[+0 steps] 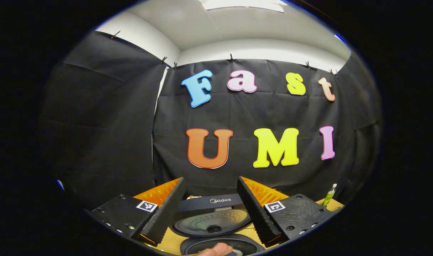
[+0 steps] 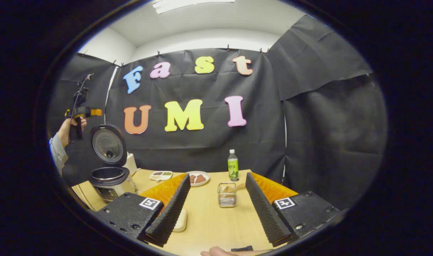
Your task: Close the left gripper, press the button to open the rice cooker; take a wooden spoon from the chopstick holder with the right hand, scoop a spoonful of rice and pour it into the rice cooker, then put the wooden spoon back into the chopstick holder.
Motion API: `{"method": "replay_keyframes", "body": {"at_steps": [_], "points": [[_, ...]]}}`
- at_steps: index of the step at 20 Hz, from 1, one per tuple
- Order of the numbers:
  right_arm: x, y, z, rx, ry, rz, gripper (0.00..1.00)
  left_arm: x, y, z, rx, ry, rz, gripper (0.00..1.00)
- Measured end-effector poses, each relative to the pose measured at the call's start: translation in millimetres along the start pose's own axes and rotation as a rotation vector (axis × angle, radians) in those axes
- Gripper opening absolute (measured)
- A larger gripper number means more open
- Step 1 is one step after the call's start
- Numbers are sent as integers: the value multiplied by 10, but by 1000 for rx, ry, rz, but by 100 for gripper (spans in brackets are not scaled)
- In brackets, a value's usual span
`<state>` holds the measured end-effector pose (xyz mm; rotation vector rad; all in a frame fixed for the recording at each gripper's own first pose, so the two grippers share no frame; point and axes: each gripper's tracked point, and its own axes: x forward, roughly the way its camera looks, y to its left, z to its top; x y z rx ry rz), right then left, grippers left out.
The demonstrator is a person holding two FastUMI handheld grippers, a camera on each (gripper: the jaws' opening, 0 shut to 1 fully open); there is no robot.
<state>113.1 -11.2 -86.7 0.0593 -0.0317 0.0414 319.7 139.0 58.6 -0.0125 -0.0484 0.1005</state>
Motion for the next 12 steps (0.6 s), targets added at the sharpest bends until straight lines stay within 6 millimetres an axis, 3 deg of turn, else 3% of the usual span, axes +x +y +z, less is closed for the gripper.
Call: {"method": "replay_keyframes", "body": {"at_steps": [3, 7, 9, 10, 11, 12], "points": [[-28, 113, -97, 20, 11, 42, 100, 300, 53, -97, 11, 31, 27, 94], [-269, 249, -32, 27, -37, 57, 100, 570, 122, -238, -23, 75, 36, 94], [-392, 336, -3, 35, -65, 64, 100, 615, 150, -437, -55, 134, 41, 94], [-451, 365, 8, 33, -75, 63, 100, 594, 148, -507, -80, 157, 33, 83], [-508, 392, 10, 27, -83, 63, 100, 556, 152, -424, -99, 128, 25, 98], [-556, 407, 9, 16, -86, 60, 100, 505, 123, -476, -106, 157, 19, 88]]}}
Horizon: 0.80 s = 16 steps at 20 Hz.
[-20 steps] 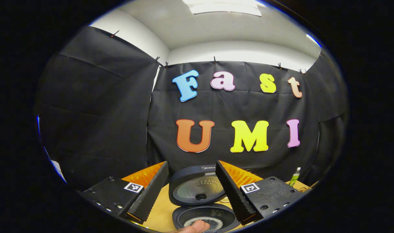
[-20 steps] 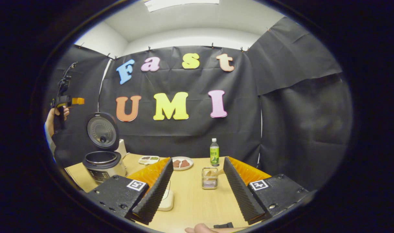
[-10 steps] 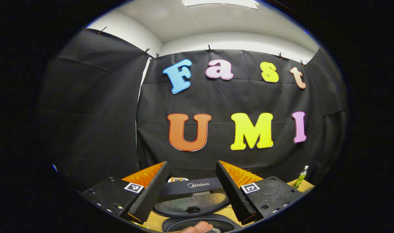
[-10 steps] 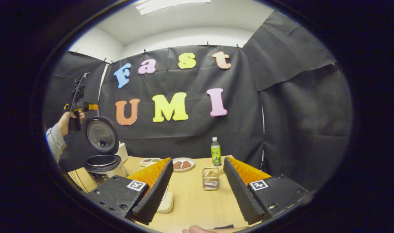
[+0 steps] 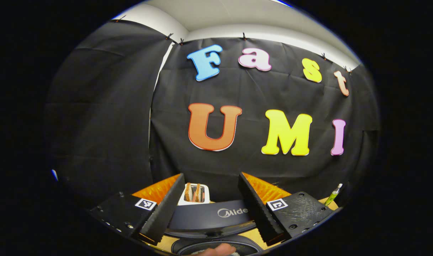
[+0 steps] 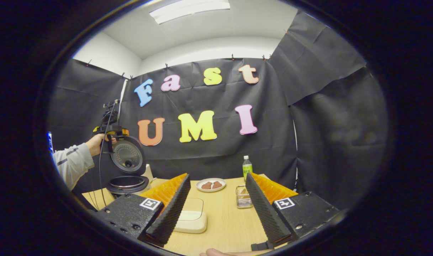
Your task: Close the left gripper, press the button to open the rice cooker; take a wooden spoon from the chopstick holder with the right hand, scoop a spoonful of rice and pour it into the rice cooker, then put the wooden spoon back into the chopstick holder.
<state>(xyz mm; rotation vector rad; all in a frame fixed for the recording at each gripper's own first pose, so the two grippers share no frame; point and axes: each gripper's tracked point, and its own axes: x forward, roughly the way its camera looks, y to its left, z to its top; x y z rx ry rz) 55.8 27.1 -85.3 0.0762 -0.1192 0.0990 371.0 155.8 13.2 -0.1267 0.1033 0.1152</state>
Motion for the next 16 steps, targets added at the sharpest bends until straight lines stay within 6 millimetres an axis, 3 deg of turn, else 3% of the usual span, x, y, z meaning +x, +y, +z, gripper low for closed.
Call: {"method": "replay_keyframes", "body": {"at_steps": [1, 7, 16], "points": [[-38, 7, -23, -12, 7, -7, 100, -23, 2, -8, 10, 3, -9, 97], [-370, -66, -205, 28, 85, -43, 100, -368, -69, -148, 7, 24, -16, 99], [-855, -63, 31, 59, 21, 1, 99, -877, -148, -529, 16, 28, -20, 100]]}}
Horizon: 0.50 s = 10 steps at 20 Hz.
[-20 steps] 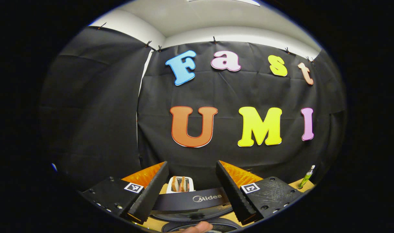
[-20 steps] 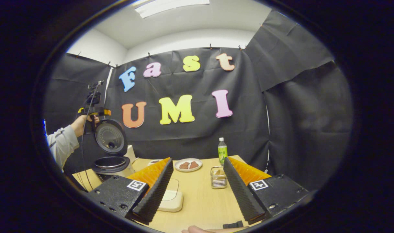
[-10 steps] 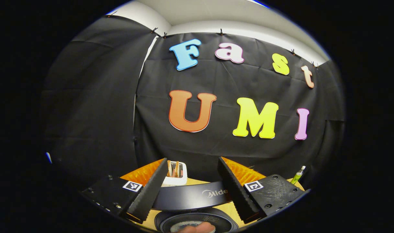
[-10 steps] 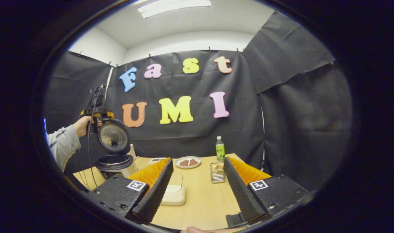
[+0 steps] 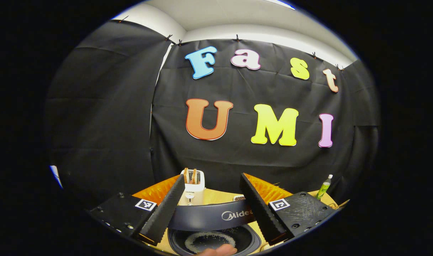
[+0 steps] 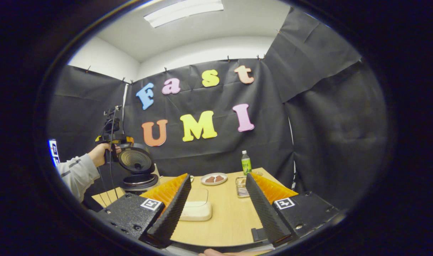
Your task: Close the left gripper, press the button to open the rice cooker; take a wooden spoon from the chopstick holder with the right hand, scoop a spoonful of rice and pour it into the rice cooker, then put the wooden spoon back into the chopstick holder.
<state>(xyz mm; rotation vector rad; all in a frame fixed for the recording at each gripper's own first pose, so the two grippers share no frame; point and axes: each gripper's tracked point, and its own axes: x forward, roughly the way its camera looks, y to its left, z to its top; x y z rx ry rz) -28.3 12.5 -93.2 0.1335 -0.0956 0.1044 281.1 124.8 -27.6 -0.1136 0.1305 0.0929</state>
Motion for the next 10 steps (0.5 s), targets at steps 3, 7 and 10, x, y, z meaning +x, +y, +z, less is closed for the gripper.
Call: {"method": "replay_keyframes", "body": {"at_steps": [3, 7, 10], "points": [[-164, 7, 57, -9, -15, -2, 97, -93, -30, -223, -3, 45, -8, 100], [-274, 76, 132, -28, -36, 8, 100, -220, -54, -420, 10, 56, -21, 99], [-297, 159, 114, -40, -35, 26, 97, -286, -78, -571, 19, 69, -35, 99]]}}
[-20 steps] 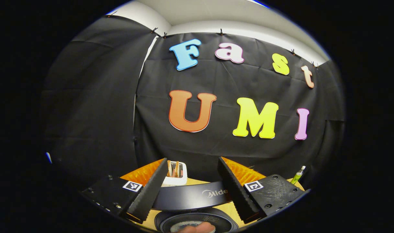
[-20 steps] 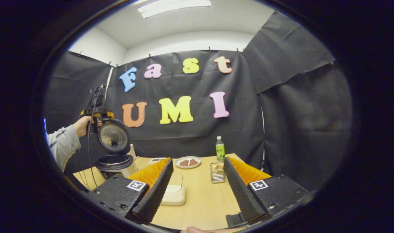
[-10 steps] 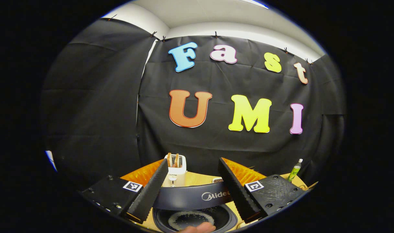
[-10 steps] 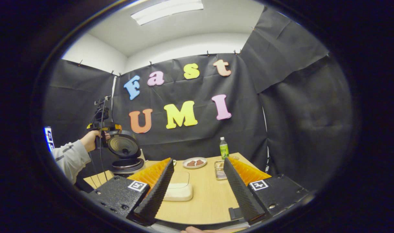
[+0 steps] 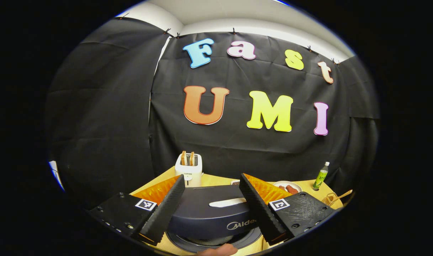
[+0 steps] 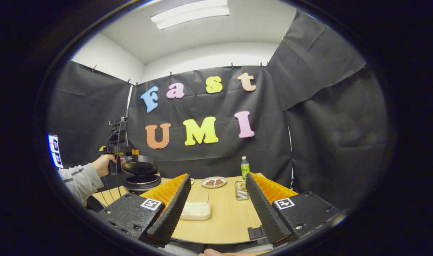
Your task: Close the left gripper, press the button to open the rice cooker; take a wooden spoon from the chopstick holder with the right hand, scoop a spoonful of rice and pour it into the rice cooker, then put the wooden spoon back into the chopstick holder.
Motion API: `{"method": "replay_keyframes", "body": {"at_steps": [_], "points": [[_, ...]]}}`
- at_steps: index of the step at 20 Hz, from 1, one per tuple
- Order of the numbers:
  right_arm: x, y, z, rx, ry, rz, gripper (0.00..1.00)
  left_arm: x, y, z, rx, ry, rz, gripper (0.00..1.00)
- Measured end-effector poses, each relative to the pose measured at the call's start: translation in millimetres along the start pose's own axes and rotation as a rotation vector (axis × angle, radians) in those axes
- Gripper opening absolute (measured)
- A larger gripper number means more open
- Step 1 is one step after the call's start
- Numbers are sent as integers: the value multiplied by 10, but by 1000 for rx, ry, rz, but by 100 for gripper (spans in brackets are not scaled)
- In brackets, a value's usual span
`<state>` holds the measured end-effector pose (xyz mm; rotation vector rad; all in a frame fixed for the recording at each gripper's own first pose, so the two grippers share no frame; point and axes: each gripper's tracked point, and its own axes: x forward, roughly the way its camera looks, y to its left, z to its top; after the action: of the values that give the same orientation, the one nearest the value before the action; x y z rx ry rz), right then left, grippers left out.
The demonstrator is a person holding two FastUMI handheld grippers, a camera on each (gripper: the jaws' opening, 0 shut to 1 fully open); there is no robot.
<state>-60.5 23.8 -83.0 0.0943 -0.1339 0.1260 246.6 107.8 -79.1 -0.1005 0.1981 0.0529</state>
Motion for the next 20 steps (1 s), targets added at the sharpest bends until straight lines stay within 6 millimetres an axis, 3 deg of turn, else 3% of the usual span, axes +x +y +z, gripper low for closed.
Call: {"method": "replay_keyframes", "body": {"at_steps": [2, 9, 20], "points": [[-39, 71, 43, 4, -20, 18, 100, -15, 9, -160, 3, 28, 9, 99], [-103, 3, 166, 52, -55, -11, 98, -30, 14, -620, 30, 76, 15, 99], [101, 42, 27, 22, 28, -28, 100, -85, -16, -1014, 106, 66, 14, 98]]}}
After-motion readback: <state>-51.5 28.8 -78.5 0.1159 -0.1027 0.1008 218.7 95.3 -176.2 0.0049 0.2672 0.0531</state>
